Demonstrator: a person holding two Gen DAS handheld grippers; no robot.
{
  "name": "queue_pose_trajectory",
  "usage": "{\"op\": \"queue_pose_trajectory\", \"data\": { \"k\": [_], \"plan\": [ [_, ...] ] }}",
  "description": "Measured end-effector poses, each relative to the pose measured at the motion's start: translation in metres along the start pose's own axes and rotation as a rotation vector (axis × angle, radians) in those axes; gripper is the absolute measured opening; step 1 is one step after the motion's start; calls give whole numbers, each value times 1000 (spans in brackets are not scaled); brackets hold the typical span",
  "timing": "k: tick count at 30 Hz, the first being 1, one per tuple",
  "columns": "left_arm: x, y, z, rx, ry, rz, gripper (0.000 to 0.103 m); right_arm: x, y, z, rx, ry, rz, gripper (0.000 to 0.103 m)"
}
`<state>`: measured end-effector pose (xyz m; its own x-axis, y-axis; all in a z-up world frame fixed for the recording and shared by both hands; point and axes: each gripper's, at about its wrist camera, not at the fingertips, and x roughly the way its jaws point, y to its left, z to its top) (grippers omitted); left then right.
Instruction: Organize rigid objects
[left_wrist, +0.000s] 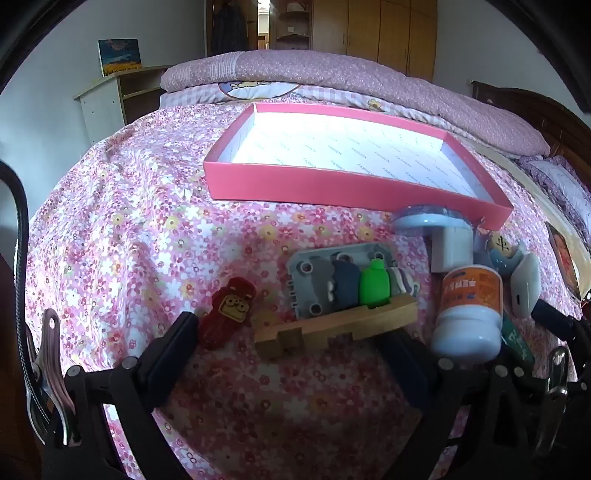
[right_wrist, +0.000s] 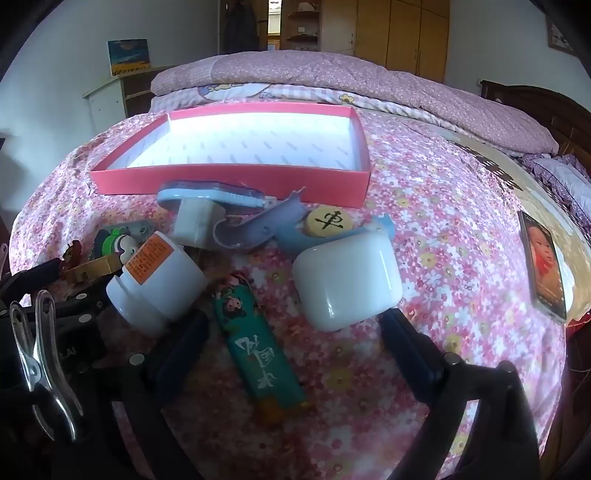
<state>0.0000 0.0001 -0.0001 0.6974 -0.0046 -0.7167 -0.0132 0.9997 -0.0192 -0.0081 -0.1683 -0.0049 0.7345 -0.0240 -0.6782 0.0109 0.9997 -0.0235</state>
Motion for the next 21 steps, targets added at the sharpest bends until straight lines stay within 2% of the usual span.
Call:
{"op": "queue_pose_trajectory", "data": {
  "k": [21],
  "plan": [
    [2, -1, -1, 4, 1, 1, 99, 4, -1, 2, -1, 14, -3, 101]
  ]
}}
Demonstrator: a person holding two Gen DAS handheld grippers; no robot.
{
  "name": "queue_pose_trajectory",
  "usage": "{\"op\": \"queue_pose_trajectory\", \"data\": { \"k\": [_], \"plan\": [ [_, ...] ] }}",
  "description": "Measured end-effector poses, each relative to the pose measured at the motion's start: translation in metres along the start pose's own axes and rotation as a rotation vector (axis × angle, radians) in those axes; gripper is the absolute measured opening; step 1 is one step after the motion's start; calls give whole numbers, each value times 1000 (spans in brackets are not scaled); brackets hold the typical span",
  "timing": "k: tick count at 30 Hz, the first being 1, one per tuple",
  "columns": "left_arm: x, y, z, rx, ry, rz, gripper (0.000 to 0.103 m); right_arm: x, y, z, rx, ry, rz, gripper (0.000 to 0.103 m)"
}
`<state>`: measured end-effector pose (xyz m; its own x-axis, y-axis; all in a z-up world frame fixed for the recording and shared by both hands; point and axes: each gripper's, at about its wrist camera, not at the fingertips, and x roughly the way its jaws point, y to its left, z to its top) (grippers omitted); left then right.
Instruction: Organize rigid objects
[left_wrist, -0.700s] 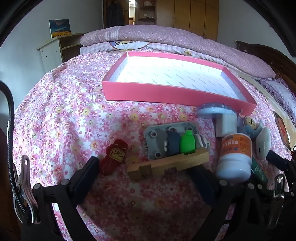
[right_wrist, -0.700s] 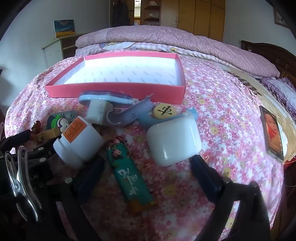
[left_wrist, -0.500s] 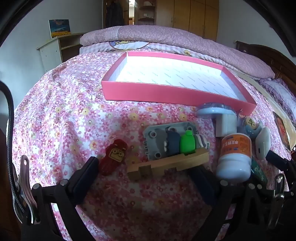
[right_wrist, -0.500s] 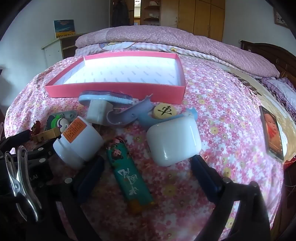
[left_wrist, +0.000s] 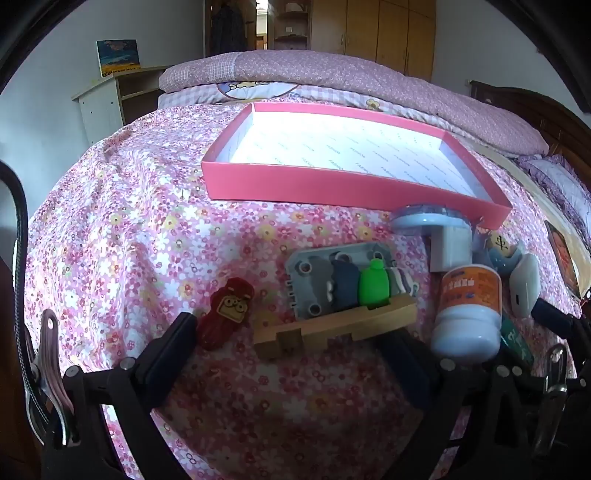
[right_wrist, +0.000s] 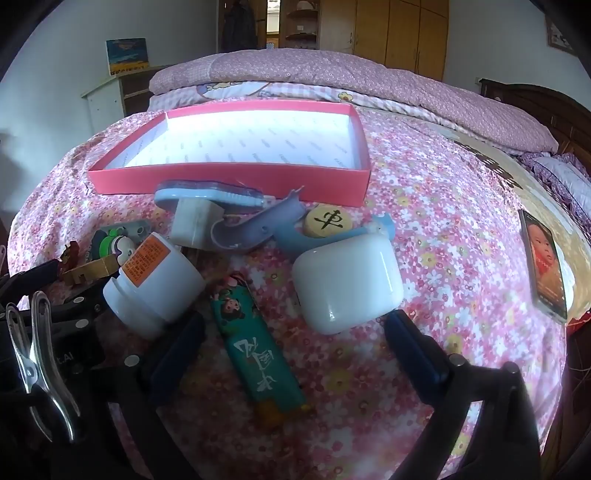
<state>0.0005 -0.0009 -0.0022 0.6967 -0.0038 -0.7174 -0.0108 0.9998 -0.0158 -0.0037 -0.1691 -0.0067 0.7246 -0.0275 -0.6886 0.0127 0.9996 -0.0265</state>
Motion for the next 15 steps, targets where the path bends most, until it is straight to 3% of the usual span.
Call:
{"op": "queue_pose_trajectory", "data": {
  "k": [15],
  "plan": [
    [1, 0, 4, 36, 27, -13, 99, 4, -4, 2, 1, 52, 44, 101]
  ]
}}
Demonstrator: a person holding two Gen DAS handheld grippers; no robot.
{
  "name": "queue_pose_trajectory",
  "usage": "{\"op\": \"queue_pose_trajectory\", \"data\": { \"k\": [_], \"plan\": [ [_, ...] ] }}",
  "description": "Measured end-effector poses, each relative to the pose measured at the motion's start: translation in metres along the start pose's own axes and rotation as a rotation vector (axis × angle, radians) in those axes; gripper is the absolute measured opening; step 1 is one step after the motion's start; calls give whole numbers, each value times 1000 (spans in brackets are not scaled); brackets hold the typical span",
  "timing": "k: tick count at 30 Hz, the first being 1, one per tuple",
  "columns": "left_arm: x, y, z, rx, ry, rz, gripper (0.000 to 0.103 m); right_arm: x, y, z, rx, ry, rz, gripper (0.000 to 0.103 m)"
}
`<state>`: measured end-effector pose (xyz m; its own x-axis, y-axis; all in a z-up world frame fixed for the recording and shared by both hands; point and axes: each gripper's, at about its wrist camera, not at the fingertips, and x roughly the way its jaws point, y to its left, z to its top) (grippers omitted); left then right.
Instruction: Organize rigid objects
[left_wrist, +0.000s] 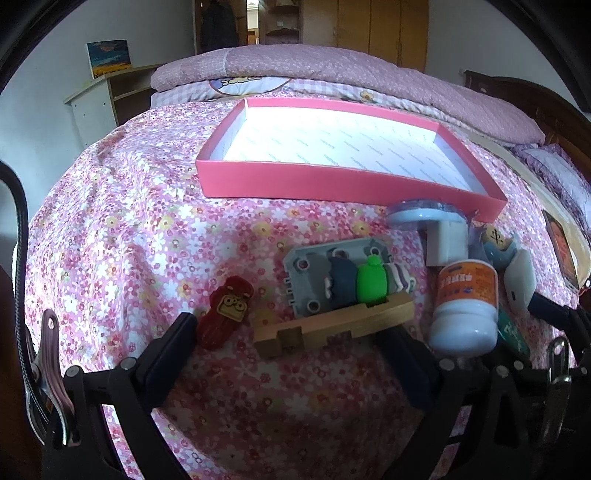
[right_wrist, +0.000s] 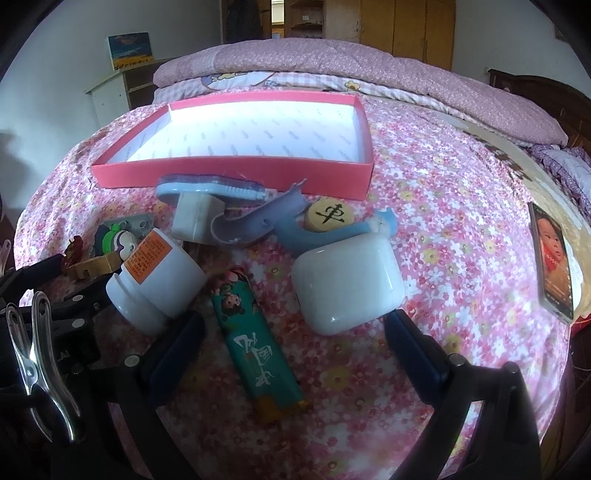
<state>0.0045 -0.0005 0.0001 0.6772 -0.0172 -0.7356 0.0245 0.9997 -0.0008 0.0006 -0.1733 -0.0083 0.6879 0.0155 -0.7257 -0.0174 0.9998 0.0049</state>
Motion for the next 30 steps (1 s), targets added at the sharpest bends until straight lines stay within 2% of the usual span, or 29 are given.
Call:
{"op": "queue_pose_trajectory", "data": {
  "k": [10, 20, 30],
  "plan": [
    [-2, -1, -4, 8, 2, 4, 99, 0, 2, -1, -16, 8, 2, 101],
    [-11, 6, -3, -16, 19, -17, 96, -3, -1, -2, -52, 21, 54, 102],
    [-26, 18, -3, -29, 12, -40, 94, -17, -11, -7, -15, 8, 110, 94]
  ]
}}
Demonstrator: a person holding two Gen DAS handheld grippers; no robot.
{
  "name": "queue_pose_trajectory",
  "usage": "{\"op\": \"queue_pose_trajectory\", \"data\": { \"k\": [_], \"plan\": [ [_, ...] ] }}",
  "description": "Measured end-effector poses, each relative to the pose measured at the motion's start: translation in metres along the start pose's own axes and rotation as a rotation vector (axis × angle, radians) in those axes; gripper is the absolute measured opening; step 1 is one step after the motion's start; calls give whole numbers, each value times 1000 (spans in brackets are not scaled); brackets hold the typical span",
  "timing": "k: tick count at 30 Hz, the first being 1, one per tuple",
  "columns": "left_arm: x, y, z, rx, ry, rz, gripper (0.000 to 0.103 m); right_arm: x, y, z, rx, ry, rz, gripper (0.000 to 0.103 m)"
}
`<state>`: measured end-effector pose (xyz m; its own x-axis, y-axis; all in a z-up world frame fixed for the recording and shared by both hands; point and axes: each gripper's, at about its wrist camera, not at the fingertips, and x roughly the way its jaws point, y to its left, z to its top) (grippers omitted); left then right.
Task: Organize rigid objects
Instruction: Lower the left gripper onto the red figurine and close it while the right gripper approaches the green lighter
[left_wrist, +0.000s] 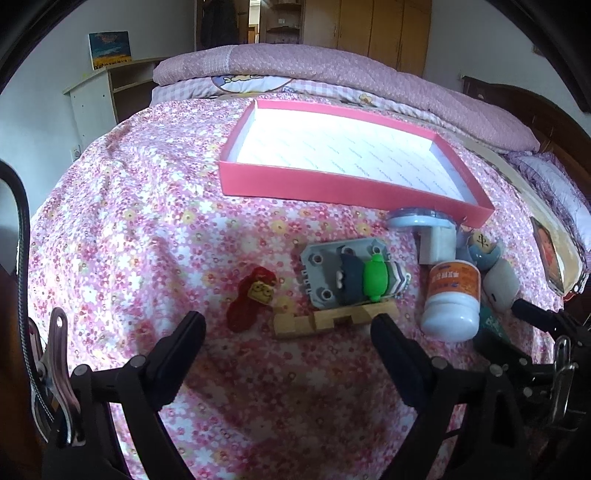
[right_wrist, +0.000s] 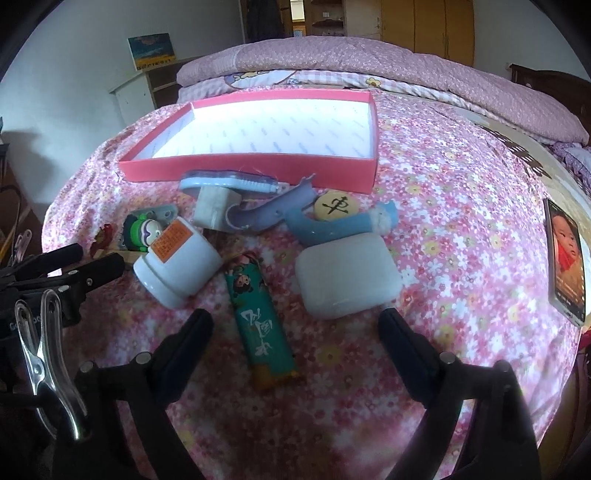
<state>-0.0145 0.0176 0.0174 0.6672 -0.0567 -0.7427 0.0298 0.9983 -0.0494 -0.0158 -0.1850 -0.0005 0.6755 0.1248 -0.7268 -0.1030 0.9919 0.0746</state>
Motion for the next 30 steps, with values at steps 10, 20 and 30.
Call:
{"op": "queue_pose_trajectory", "data": {
  "k": [10, 20, 30],
  "plan": [
    [-17, 14, -6, 12, -10, -36, 93, -24, 1, -3, -7, -40, 34, 92],
    [-18, 26, -4, 10, -36, 5, 85, -21, 5, -11, -31, -8, 98, 75],
    [-3, 37, 8, -1, -27, 17, 51, -17, 8, -14, -40, 10, 146, 52]
  ]
}}
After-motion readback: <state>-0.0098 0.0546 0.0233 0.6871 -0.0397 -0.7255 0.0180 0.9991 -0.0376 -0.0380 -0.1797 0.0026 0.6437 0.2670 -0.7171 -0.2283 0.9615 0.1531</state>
